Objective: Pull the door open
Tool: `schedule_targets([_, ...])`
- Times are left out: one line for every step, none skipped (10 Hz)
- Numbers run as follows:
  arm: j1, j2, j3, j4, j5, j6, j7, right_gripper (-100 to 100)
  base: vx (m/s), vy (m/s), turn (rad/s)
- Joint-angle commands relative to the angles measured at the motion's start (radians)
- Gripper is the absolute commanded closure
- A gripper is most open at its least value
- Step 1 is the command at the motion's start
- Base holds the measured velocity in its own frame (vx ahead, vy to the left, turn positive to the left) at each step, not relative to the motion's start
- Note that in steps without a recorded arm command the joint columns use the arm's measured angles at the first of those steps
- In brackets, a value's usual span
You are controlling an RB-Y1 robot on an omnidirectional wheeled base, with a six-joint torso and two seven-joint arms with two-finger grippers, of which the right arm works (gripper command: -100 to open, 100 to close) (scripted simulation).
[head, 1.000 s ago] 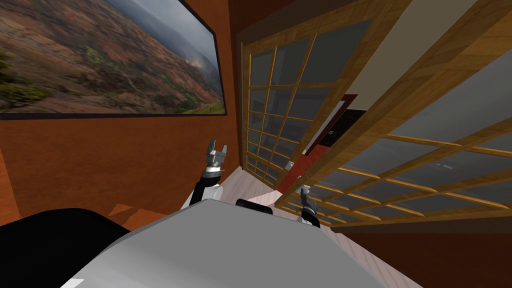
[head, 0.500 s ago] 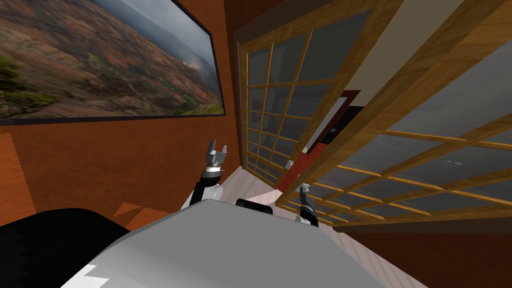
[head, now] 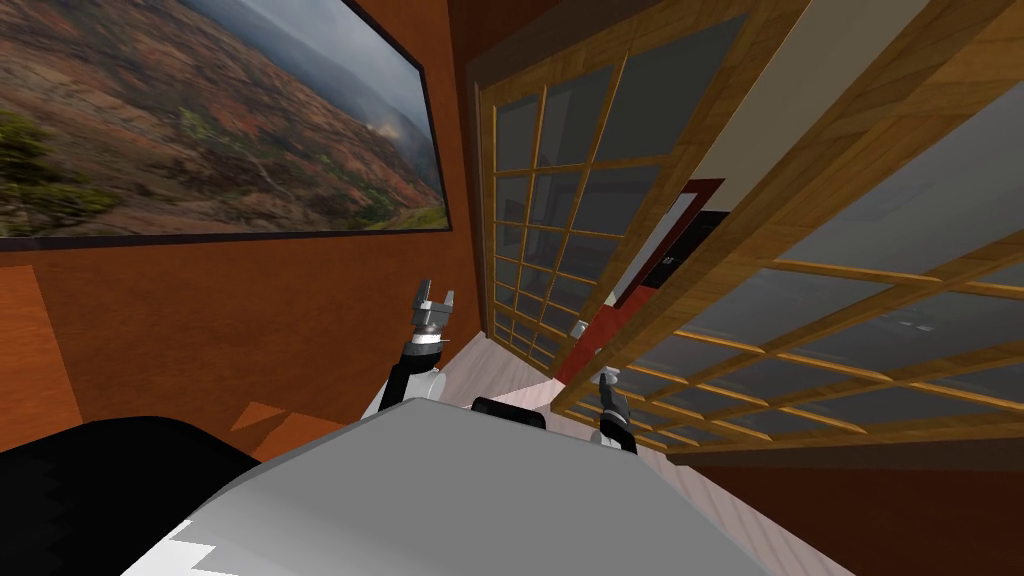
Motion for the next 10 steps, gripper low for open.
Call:
schedule_targets([0.013, -0.008, -0.007, 0.003, -0.007, 0.013, -0.050, 100, -0.030, -0.013, 0.037])
schedule_targets([0.012, -0.009, -0.005, 0.004, -0.007, 0.011, -0.076, 100, -0.031, -0.016, 0.052])
schedule_targets([0.011, -0.010, -0.002, 0.005, -0.007, 0.010, -0.110, 100, -0.027, -0.016, 0.031])
schedule_targets([0.011, -0.010, -0.002, 0.005, -0.007, 0.010, -0.113, 100, -0.027, -0.015, 0.011])
schedule_targets([0.009, -0.011, 0.002, 0.006, -0.008, 0.008, -0.149, 100, -0.029, -0.015, 0.031])
schedule_targets([0.007, -0.012, 0.005, 0.007, -0.008, 0.006, -0.175, 100, -0.036, -0.012, 0.047])
schedule_targets([0.007, -0.012, 0.005, 0.007, -0.008, 0.006, -0.185, 100, -0.026, -0.008, 0.027])
schedule_targets([0.005, -0.013, 0.009, 0.008, -0.008, 0.004, -0.220, 100, -0.023, -0.008, 0.028])
schedule_targets([0.004, -0.014, 0.013, 0.010, -0.009, 0.002, -0.250, 100, -0.031, -0.023, 0.029])
schedule_targets([0.004, -0.014, 0.013, 0.010, -0.009, 0.002, -0.256, 100, -0.026, -0.020, 0.029])
